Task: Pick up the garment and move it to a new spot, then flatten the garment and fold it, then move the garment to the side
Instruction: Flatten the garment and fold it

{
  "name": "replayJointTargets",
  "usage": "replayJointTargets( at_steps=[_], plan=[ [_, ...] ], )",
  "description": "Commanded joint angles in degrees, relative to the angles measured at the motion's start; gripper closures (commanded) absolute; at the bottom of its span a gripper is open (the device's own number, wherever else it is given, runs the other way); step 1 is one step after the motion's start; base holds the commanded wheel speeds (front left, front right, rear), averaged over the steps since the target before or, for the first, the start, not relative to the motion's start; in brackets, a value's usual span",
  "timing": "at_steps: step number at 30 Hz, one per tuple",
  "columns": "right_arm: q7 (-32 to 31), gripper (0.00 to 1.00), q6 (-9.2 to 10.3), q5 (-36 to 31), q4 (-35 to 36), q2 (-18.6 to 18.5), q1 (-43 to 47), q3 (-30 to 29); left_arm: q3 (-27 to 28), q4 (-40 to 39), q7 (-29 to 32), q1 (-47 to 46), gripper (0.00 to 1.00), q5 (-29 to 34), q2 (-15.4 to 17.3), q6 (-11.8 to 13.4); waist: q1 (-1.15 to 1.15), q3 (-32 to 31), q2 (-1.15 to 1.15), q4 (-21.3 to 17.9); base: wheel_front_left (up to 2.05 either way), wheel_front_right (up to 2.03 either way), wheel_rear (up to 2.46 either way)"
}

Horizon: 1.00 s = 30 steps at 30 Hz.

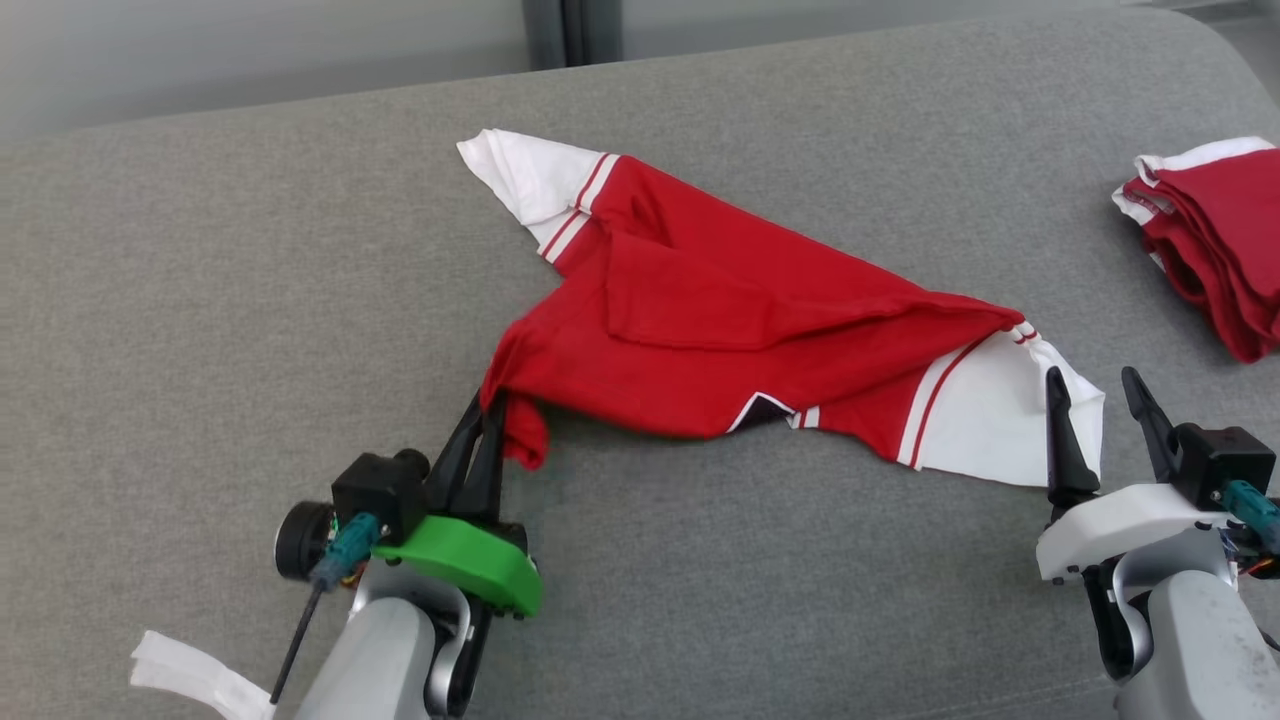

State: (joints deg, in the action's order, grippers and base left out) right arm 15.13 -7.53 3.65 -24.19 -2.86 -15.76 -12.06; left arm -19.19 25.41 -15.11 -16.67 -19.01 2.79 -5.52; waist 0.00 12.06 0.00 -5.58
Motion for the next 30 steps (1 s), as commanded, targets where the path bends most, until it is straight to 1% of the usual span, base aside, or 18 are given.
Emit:
replayJointTargets(
  at_steps=[1, 4, 8, 14, 19, 20, 21, 23, 24, 25, 30],
  plan=[
    [0.01, 0.00, 0.09, 0.42, -0.24, -0.15, 1.02, -0.15, 0.43, -2.05, -0.04, 0.33, 1.00, 0.73, 0.24, -0.34, 0.00, -1.15, 0.00, 1.06, 0.00, 0.00, 0.00],
    [0.01, 0.00, 0.09, 0.77, -0.67, -0.16, 1.50, -0.37, 1.32, -7.18, -0.04, 1.20, 1.00, 1.62, 0.24, -0.71, 0.00, -2.30, 0.00, 2.20, 0.00, 0.00, 0.00],
    [0.01, 0.00, 0.09, 1.41, -1.16, -0.16, 2.21, 0.08, 2.76, -10.38, -0.04, 0.87, 1.00, 3.17, 0.25, -1.03, 0.00, -3.37, 0.00, 3.33, 0.00, 0.00, 0.00],
    [0.00, 0.00, 0.09, 2.12, -1.37, -0.16, 1.59, 1.36, 8.22, -7.57, -0.04, -0.29, 1.00, 6.28, 0.25, -0.98, 0.00, -3.35, 0.00, 3.69, 0.00, 0.00, 0.00],
    [0.01, 0.00, 0.09, 3.00, -1.13, -0.15, 2.11, 2.52, 14.62, -2.82, -0.04, 2.68, 1.00, 7.82, 0.24, 0.45, 0.00, -3.27, 0.00, 3.17, 0.00, 0.00, 0.00],
    [0.00, 0.00, 0.09, 3.13, -1.11, -0.15, 2.34, 2.63, 15.58, -1.90, -0.04, 3.18, 0.79, 7.90, 0.23, 0.68, 0.00, -3.32, 0.00, 3.11, 0.00, 0.00, 0.00],
    [0.01, 0.00, 0.09, 3.14, -1.14, -0.15, 2.53, 2.74, 16.84, -0.85, -0.04, 3.73, 0.67, 7.78, 0.24, 1.00, 0.00, -3.38, 0.00, 3.05, 0.00, 0.00, 0.00],
    [0.01, 0.00, 0.09, 3.24, -1.26, -0.15, 2.72, 2.86, 18.48, 0.85, -0.04, 4.71, 0.66, 7.93, 0.24, 1.68, 0.00, -3.55, 0.00, 3.04, 0.00, 0.00, 0.00],
    [0.01, 0.00, 0.09, 3.25, -1.29, -0.15, 2.83, 2.88, 19.01, 1.77, -0.04, 5.29, 0.53, 7.90, 0.24, 2.12, 0.00, -3.64, 0.00, 3.09, 0.00, 0.00, 0.00],
    [0.01, 0.00, 0.09, 3.24, -1.34, -0.16, 3.08, 2.82, 19.71, 2.69, -0.04, 5.85, 0.00, 7.74, 0.24, 2.57, 0.00, -3.74, 0.00, 3.17, 0.00, 0.00, 0.00],
    [0.01, 0.00, 0.09, 3.09, -1.68, -0.15, 3.54, 2.78, 21.49, 2.65, -0.04, 6.99, 0.00, 7.94, 0.24, 3.84, 0.00, -4.29, 0.00, 3.44, 0.00, 0.00, 0.00]
  ],
)
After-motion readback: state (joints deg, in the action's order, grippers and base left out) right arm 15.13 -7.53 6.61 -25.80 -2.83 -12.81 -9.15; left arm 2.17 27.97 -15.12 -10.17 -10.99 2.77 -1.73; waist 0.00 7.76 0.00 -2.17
